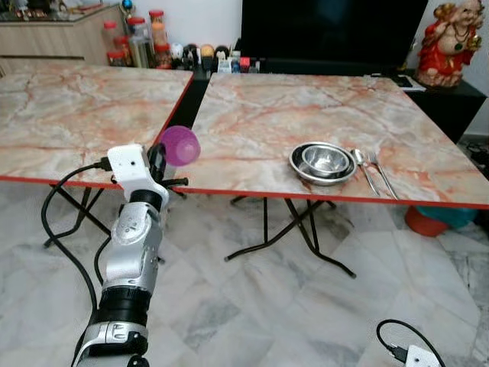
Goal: Setting the table
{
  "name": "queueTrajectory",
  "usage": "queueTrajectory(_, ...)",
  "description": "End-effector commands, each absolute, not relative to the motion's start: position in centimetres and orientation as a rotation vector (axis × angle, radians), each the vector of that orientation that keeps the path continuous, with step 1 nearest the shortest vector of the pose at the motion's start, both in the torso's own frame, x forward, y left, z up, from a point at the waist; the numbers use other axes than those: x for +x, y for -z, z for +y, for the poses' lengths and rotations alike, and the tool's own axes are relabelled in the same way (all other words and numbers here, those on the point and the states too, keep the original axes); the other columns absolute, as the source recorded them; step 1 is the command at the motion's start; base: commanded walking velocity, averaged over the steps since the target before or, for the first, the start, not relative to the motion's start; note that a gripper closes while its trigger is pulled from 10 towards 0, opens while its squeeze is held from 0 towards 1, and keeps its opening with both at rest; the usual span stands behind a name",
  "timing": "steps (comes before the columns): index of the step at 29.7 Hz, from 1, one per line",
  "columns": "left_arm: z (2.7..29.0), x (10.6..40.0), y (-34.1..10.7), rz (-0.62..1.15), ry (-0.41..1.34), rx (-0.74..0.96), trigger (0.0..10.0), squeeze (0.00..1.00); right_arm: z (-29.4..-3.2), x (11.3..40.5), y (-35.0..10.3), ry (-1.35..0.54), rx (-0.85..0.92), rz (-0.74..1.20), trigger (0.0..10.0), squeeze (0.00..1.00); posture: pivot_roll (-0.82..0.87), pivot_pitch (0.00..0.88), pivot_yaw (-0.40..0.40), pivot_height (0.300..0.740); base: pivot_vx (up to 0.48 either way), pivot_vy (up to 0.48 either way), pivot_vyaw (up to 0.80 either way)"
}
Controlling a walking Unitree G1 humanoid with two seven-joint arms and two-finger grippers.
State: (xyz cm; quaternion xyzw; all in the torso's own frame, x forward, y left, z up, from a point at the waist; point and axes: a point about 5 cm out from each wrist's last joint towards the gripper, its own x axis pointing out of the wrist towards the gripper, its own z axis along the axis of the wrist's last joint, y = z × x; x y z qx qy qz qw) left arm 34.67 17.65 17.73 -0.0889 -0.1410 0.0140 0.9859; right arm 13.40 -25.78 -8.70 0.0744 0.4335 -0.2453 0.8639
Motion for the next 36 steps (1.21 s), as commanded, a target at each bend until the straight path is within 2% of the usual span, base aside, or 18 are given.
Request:
queueTrajectory(1,17.56,35.00,-18.40,-0.295,-0.022,-0.187,10.0,0.00,-25.88,13.95,8.46,0.519,0.171,0.889,10.0,0.00,0.09,0.000,-0.055,0.736,0.368,0.000,0.00)
queueTrajectory(6,17.46,34.96,-18.36,-0.295,-0.020,-0.187,10.0,0.00,-25.96,13.96,8.43,0.520,0.175,0.885,10.0,0.00,0.09,0.000,-0.060,0.736,0.368,0.000,-0.52)
queueTrajectory(36,16.66,35.37,-18.36,-0.286,0.017,-0.198,10.0,0.00,-25.99,14.10,8.35,0.511,0.156,0.883,10.0,0.00,0.08,0.000,-0.061,0.736,0.368,0.000,0.00)
